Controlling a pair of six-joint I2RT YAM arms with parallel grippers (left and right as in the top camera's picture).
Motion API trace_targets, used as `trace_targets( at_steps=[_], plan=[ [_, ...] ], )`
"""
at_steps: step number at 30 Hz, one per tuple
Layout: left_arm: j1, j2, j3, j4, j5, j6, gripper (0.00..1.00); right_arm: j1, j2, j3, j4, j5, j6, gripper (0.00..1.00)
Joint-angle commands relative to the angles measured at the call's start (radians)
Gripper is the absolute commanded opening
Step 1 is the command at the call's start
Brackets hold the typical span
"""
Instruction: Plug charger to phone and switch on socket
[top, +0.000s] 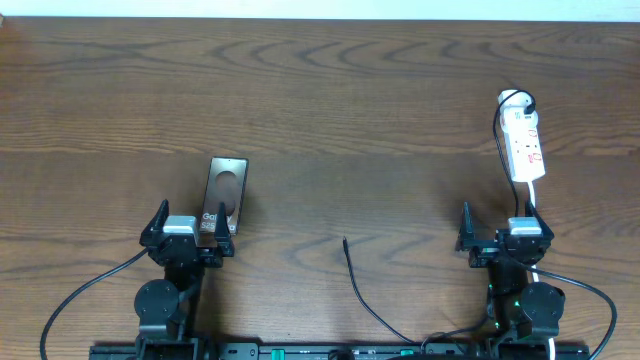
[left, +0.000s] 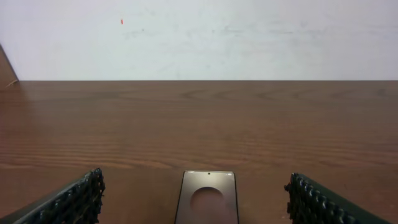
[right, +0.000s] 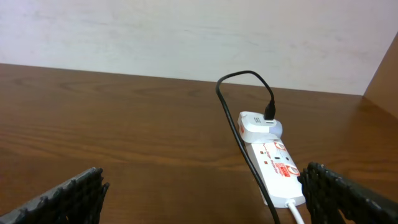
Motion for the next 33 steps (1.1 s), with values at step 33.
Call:
trace_targets(
  at_steps=[33],
  plan=[
    [-0.003, 0.397, 0.549, 0.068, 0.027, 0.014, 0.92, 0.019, -0.005, -0.001, -0.004, -0.002, -0.011, 0.99]
  ],
)
